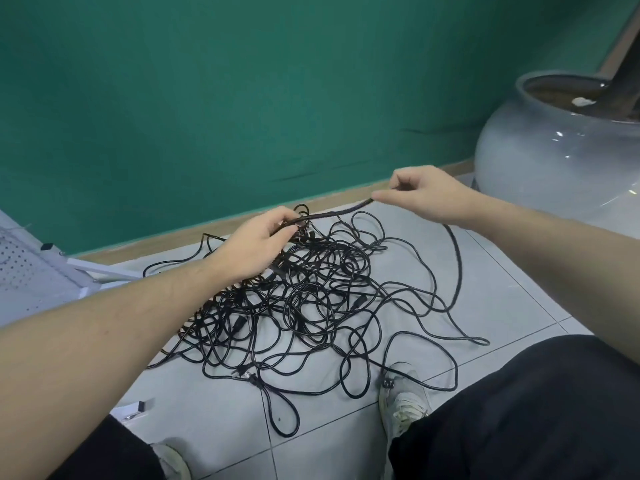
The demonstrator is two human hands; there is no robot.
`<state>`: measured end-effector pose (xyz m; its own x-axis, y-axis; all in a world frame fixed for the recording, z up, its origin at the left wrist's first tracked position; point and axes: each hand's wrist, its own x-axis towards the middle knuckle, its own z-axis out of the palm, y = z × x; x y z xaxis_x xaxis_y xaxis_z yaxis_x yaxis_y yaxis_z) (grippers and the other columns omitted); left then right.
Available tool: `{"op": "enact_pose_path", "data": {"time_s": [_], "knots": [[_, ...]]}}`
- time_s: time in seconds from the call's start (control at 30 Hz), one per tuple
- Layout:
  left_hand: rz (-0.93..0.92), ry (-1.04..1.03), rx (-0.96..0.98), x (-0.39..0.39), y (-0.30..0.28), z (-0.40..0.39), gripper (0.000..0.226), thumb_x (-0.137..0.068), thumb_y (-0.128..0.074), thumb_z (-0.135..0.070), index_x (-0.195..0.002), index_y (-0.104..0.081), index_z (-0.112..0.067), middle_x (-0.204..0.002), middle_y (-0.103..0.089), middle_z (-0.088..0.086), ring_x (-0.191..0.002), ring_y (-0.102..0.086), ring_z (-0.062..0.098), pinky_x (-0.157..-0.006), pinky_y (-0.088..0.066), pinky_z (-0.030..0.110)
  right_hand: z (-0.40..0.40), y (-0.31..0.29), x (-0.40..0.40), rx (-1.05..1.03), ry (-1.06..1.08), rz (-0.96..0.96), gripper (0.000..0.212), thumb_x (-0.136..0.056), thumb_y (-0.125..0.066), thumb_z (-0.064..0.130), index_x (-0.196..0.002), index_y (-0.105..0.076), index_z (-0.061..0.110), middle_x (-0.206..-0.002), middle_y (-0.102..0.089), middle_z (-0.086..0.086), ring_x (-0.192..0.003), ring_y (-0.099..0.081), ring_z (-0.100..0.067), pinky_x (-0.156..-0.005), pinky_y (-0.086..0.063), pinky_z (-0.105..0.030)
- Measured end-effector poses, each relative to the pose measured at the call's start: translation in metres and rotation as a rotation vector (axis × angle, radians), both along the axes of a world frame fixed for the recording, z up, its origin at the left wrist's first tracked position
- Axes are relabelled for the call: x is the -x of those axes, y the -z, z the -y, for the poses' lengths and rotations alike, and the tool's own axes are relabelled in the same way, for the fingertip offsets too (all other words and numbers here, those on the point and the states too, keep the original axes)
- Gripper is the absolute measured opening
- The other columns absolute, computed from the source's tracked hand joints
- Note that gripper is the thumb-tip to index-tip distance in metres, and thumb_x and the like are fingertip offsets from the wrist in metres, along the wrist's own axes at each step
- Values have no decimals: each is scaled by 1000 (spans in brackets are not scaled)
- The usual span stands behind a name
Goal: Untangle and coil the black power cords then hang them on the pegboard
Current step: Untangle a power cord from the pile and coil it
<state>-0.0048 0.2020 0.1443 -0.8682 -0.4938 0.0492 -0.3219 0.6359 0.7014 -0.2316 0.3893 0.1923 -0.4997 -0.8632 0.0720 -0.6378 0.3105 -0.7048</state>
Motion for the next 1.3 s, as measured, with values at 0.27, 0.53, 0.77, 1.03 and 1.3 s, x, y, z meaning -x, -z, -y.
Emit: {"op": "enact_pose_path", "data": {"time_s": [0.27,0.53,0.77,1.03,1.3], "knots": [[-69,-14,-239,28,-25,-33,32,-107,-37,-44,-139,-36,-41,-71,-47,-3,-49,-41,10,-59,-39,30,10,13,-20,-313,-188,69,22,-96,-58,19,-113,-65,31,-108,-71,8,-104,-65,-16,-94,-50,-24],[-177,109,-286,27,-30,-43,34,-103,-25,-58,-116,-49,-36,-65,-57,-2,-57,-47,17,-63,-40,35,29,-6,-51,-125,-276,205,37,-92,-69,45,-72,-48,22,-67,-40,4,-60,-40,-11,-58,-41,-28],[235,237,-60,5,12,-5,34,-98,-53,-57,-85,-60,-26,-85,-76,-4,-71,-66,8,-75,-50,35,15,-13,-32,109,-173,464,51,-88,-76,31,-57,-36,26,-57,-31,3,-52,-26,-14,-53,-26,-24],[256,137,61,-9,23,11,22,-104,-48,-47,-93,-63,-35,-72,-64,-16,-64,-54,3,-68,-44,28,4,11,-1,-31,126,225,42,-94,-61,55,-70,-51,22,-70,-52,2,-70,-49,-17,-69,-42,-27],[-5,45,-31,0,-12,-11,32,-108,-33,-48,-139,-39,-44,-83,-61,-3,-67,-55,0,-73,-41,32,25,13,-27,-283,-137,-169,43,-99,-59,28,-141,-52,24,-147,-50,2,-137,-44,-16,-109,-29,-23]]}}
